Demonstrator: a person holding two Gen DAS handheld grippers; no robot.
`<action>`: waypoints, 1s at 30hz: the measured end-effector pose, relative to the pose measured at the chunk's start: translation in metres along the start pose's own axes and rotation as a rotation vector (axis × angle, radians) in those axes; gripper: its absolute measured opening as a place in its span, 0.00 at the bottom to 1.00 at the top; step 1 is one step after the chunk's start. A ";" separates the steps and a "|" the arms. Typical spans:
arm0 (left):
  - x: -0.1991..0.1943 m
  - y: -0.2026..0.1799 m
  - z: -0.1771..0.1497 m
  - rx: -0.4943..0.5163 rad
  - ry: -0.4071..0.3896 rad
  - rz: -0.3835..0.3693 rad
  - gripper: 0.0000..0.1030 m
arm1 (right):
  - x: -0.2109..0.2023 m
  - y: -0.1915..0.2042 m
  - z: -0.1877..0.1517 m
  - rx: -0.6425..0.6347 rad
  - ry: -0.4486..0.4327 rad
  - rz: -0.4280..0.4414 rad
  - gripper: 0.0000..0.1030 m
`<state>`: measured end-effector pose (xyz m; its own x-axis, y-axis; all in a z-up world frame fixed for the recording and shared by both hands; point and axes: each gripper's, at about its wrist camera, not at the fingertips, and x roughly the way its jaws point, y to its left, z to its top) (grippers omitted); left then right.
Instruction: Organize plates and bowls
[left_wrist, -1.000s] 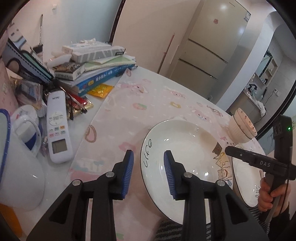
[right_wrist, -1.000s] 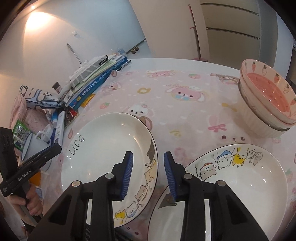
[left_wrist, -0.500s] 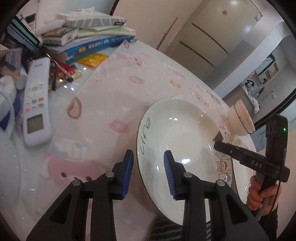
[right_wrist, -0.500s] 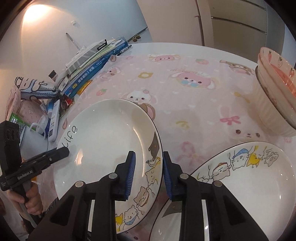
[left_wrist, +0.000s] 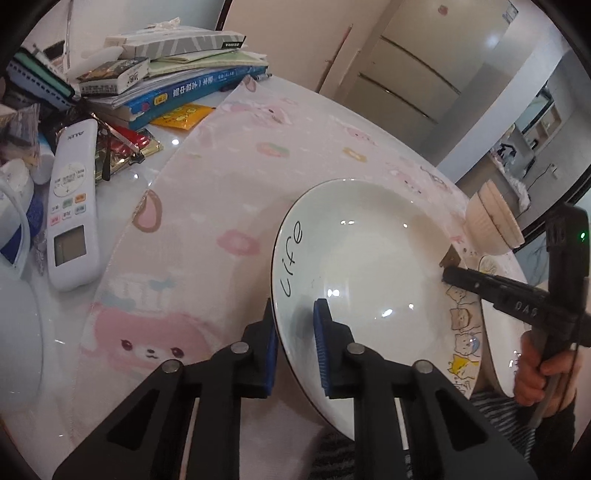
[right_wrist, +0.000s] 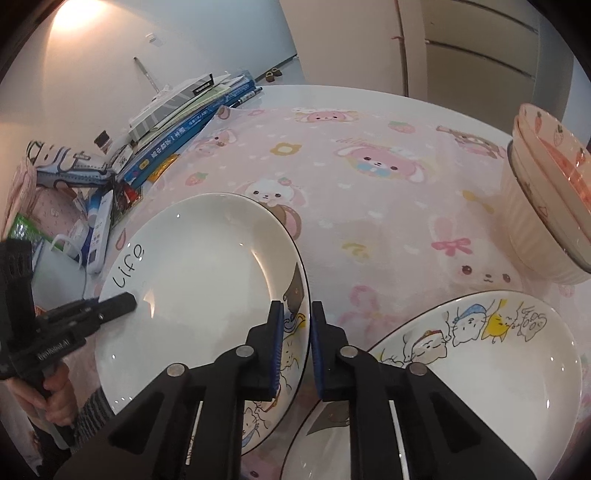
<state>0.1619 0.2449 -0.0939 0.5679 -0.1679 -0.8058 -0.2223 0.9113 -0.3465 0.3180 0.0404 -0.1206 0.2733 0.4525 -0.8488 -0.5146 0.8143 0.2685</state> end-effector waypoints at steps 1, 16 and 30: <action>0.000 -0.001 0.000 0.006 0.003 0.010 0.16 | 0.000 0.000 0.000 0.011 0.005 -0.004 0.14; -0.028 -0.020 0.012 0.021 -0.008 0.059 0.16 | -0.038 0.014 0.006 0.004 0.014 -0.045 0.14; -0.042 -0.095 0.014 0.107 -0.031 0.023 0.16 | -0.115 -0.033 -0.019 0.071 -0.038 -0.092 0.14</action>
<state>0.1702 0.1708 -0.0199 0.5880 -0.1365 -0.7973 -0.1510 0.9498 -0.2739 0.2882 -0.0448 -0.0406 0.3481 0.3870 -0.8538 -0.4273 0.8762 0.2229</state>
